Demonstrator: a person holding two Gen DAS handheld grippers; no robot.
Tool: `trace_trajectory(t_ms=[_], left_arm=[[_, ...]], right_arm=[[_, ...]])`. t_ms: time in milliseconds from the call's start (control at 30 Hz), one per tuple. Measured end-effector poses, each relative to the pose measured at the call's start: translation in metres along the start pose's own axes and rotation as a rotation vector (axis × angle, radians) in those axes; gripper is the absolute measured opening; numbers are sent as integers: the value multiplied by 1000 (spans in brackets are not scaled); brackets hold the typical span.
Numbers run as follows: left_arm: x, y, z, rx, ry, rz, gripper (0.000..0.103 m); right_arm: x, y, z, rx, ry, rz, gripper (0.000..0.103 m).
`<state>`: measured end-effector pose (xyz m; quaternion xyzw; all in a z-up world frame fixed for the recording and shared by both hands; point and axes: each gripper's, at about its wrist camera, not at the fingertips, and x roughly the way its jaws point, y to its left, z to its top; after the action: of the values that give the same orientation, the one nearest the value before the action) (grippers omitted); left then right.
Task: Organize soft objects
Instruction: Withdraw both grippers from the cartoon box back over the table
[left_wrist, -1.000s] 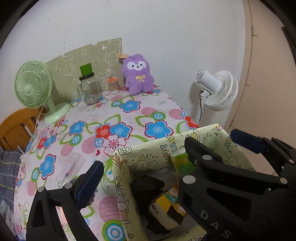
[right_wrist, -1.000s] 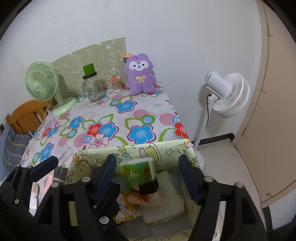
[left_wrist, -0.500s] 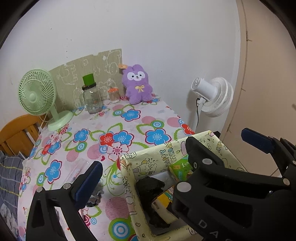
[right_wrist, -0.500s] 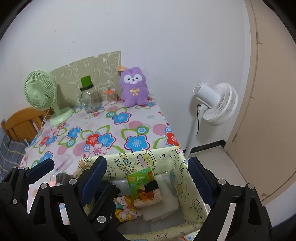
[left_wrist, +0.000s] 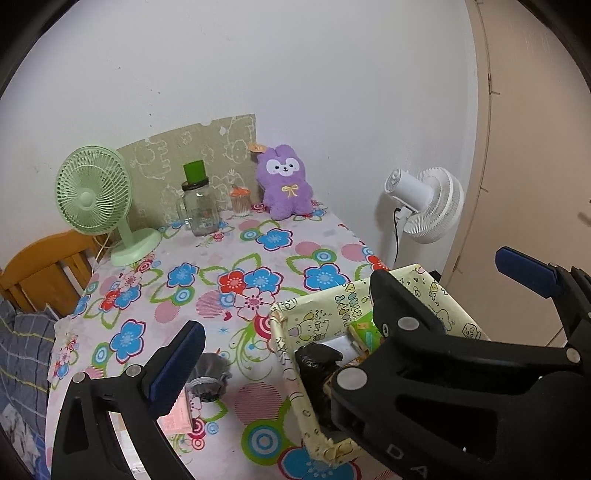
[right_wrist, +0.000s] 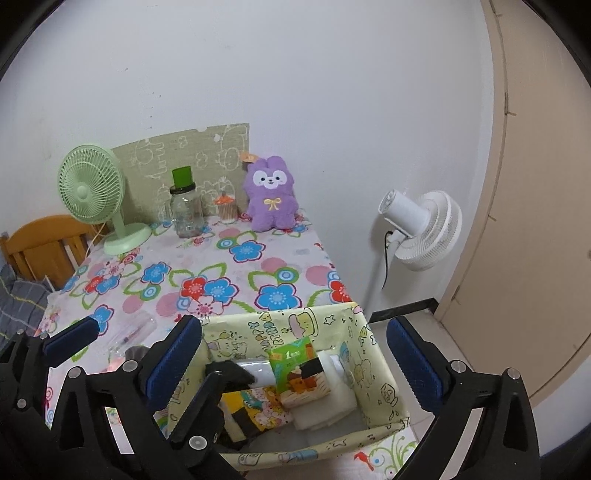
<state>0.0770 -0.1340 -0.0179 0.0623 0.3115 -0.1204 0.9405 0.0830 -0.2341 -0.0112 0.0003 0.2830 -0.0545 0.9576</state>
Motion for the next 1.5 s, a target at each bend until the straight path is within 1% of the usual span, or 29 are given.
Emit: trace_trajectory(t_ms=[67,433,733,833,1067,1233,1500], left_arm=[[-5,3,0,0,-11,-2,103],[-31,26,-3,10,-50,8,103],[-45,45,-6,11,-71,12,103],[-48,53,-8,5,-77,13,103],[-52,78,-13,-20,-76,41,103],[-52,96,-18,-31,-70,54,103],[-36,123,-32,-59,-33,82,103]], right_arm=[[-7,4,0,2,-19,-1,102],[-34,28,3,-13,-61,33,102],[-49,48,5,-13,-80,33,102],[-52,55,4,-8,-81,46,102],[-47,78,1,9,-33,115,102],[-43,100,-2,-10,-30,131,102],[-24,128,-12,-29,-1,172,102]])
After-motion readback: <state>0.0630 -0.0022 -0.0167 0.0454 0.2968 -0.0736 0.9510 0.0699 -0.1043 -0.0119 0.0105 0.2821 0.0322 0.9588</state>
